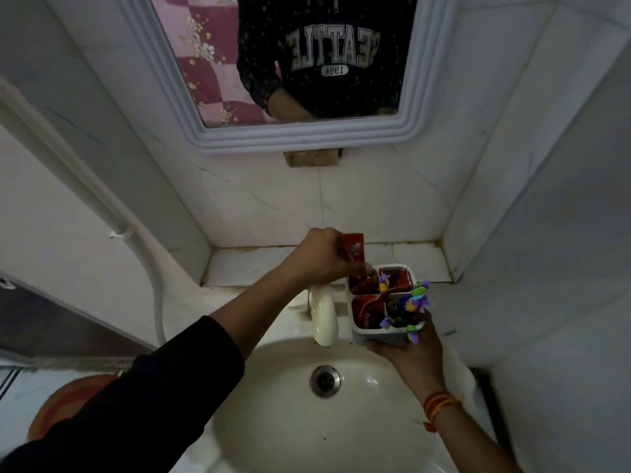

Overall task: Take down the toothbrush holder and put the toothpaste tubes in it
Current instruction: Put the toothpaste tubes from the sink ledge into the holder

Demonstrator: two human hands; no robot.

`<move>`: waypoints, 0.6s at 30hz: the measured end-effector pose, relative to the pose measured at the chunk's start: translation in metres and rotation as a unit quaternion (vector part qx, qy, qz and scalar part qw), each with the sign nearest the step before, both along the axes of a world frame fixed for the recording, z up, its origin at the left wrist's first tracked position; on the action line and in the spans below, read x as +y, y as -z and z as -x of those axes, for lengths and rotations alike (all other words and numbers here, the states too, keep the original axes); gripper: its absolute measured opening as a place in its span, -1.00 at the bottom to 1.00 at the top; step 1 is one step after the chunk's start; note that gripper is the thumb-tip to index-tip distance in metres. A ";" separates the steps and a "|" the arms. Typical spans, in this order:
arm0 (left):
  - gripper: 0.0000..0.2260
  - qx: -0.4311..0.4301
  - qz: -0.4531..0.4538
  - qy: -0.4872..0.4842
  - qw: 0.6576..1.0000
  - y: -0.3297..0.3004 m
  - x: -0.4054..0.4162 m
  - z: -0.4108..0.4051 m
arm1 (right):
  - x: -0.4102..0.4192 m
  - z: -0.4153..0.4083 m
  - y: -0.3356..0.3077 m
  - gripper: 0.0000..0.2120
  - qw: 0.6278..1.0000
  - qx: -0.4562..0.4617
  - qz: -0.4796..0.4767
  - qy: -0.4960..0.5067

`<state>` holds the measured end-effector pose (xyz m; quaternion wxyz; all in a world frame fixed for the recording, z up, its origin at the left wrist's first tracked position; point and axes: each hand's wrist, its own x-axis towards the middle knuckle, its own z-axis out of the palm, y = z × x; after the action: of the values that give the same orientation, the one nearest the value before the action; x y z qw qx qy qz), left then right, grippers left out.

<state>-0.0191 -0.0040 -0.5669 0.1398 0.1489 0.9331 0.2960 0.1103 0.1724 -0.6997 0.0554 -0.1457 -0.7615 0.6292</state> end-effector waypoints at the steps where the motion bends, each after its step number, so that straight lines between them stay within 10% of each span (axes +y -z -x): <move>1: -0.65 -0.005 -0.002 0.011 1.000 0.000 0.001 0.000 | 0.000 0.000 0.001 -0.16 1.000 -0.003 -0.002 0.000; 10: -0.84 -0.034 -0.046 0.062 0.996 -0.015 0.001 0.011 | 0.005 -0.003 0.007 0.04 0.999 -0.019 -0.026 -0.009; 18: -0.33 -0.126 0.163 0.077 0.976 -0.005 0.037 0.023 | 0.008 -0.001 0.012 -0.22 0.999 -0.044 -0.025 0.010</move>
<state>-0.0424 0.0334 -0.5615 0.3006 0.1567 0.9297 0.1443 0.1113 0.1806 -0.7121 0.0320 -0.1794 -0.7769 0.6027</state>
